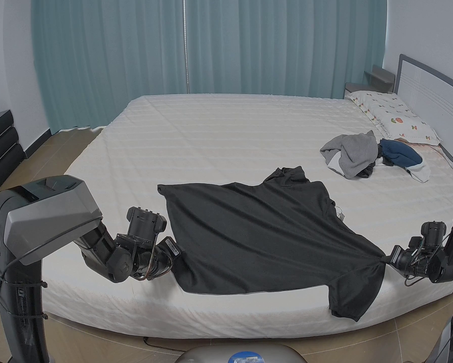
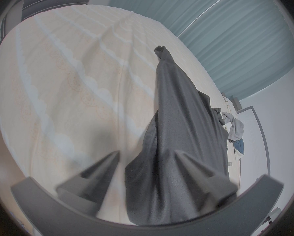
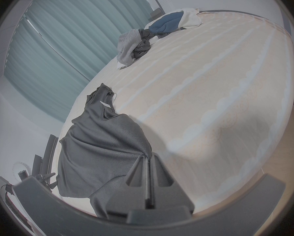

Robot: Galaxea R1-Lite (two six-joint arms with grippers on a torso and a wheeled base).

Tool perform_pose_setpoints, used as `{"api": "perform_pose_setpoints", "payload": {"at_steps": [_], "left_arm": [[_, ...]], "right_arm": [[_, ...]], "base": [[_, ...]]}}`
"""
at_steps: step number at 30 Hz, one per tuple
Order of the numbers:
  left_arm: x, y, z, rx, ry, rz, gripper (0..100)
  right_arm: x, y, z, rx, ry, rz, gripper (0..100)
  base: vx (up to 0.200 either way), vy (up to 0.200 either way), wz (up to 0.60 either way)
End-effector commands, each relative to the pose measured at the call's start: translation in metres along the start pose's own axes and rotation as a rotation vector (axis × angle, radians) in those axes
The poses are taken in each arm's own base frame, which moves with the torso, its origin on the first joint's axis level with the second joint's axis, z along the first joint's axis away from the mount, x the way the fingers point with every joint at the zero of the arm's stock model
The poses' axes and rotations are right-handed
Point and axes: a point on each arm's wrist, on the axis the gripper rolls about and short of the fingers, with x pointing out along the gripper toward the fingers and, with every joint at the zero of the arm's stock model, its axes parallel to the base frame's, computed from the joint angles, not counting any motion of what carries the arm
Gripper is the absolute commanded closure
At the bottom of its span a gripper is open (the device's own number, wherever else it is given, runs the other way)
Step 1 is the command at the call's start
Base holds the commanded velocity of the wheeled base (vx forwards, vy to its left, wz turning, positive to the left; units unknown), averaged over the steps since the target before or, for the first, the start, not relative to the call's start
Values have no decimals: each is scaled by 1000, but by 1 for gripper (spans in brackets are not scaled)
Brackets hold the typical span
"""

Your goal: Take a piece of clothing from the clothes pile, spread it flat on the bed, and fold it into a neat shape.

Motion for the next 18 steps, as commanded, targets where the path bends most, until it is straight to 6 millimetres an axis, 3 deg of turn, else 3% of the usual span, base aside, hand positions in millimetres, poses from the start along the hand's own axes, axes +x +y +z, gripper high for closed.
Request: {"api": "perform_pose_setpoints", "payload": {"at_steps": [1,9,11,18], "left_arm": [[-9,10,1,-11,-7,32,100],[-32,27,8,-32,-26,74,100],[-46,39,13,-37,-35,99,100],[-67,66,18,-36,-41,162,100]], "right_arm": [[1,2,-1,-3,6,6,100],[0,6,-3,-10,11,15,100],[0,6,-3,-9,12,16,100],[-5,9,-3,-11,8,24,100]], "base": [[0,0,0],[0,0,0],[0,0,0],[0,0,0]]}}
